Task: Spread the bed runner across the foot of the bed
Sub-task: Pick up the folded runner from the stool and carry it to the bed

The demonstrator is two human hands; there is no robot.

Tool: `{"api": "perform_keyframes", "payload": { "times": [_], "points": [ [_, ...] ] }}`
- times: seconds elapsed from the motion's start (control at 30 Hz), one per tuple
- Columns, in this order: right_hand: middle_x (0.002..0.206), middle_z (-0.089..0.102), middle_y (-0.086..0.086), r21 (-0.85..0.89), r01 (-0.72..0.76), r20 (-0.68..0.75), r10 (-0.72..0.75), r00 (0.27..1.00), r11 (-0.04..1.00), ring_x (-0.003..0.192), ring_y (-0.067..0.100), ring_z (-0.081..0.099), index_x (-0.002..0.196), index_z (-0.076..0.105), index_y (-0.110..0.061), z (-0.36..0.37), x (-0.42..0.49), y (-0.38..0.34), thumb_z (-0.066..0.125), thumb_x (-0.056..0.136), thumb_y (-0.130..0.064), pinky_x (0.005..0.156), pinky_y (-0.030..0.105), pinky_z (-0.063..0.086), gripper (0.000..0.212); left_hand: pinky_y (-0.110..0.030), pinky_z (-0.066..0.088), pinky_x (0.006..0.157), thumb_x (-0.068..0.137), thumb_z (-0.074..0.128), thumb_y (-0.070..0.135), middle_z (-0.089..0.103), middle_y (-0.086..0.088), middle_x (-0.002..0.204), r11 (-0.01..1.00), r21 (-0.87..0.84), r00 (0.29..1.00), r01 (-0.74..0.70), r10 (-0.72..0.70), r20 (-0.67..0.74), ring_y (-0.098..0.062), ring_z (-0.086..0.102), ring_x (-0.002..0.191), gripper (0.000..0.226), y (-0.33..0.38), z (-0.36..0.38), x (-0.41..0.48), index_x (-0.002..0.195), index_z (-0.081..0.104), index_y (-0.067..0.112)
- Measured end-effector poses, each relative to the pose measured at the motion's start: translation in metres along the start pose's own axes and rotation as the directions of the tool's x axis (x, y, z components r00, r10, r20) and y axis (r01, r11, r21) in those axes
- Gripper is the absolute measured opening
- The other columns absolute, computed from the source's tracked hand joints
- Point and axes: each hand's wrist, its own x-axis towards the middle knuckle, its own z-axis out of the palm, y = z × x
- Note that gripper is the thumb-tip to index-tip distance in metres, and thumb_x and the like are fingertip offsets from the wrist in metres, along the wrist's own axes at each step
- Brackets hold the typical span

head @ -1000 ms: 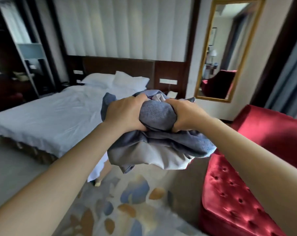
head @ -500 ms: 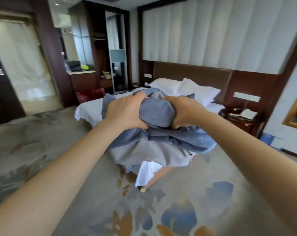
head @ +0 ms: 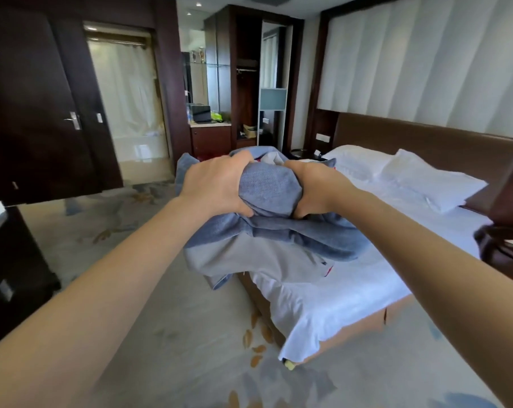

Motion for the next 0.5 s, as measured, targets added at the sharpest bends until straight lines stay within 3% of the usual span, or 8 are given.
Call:
{"api": "perform_keyframes", "payload": {
  "times": [0.13, 0.3, 0.5],
  "points": [
    [0.088, 0.06, -0.011, -0.001, 0.016, -0.019, -0.016, 1.0, 1.0, 0.077, 0.021, 0.061, 0.114, 0.038, -0.044, 0.021, 0.077, -0.006, 0.074, 0.048, -0.041, 0.07, 0.044, 0.057, 0.075, -0.035, 0.047, 0.061, 0.048, 0.084, 0.056, 0.063, 0.005, 0.097, 1.0, -0.001, 1.0, -0.003, 0.003, -0.006, -0.021, 0.061, 0.092, 0.083, -0.059, 0.02, 0.039, 0.117, 0.047, 0.027],
    [0.094, 0.061, -0.009, 0.023, -0.005, -0.035, 0.006, 0.999, 1.0, 0.085, 0.023, 0.061, 0.117, 0.043, -0.037, 0.033, 0.16, -0.02, 0.079, 0.05, -0.038, 0.074, 0.045, 0.055, 0.075, -0.034, 0.044, 0.062, 0.049, 0.084, 0.055, 0.064, 0.004, 0.1, 1.0, 0.004, 0.999, -0.03, 0.03, -0.017, -0.022, 0.061, 0.095, 0.084, -0.133, 0.037, 0.091, 0.12, 0.048, 0.028],
    [0.086, 0.062, -0.006, 0.063, -0.027, -0.061, 0.031, 0.998, 0.998, 0.081, 0.025, 0.061, 0.112, 0.046, -0.034, 0.045, 0.249, -0.025, 0.081, 0.051, -0.031, 0.071, 0.045, 0.056, 0.071, -0.033, 0.043, 0.061, 0.048, 0.085, 0.055, 0.063, 0.004, 0.098, 0.999, 0.014, 0.999, -0.029, 0.03, -0.04, -0.022, 0.061, 0.093, 0.084, -0.202, 0.055, 0.15, 0.119, 0.048, 0.028]
  ]
}}
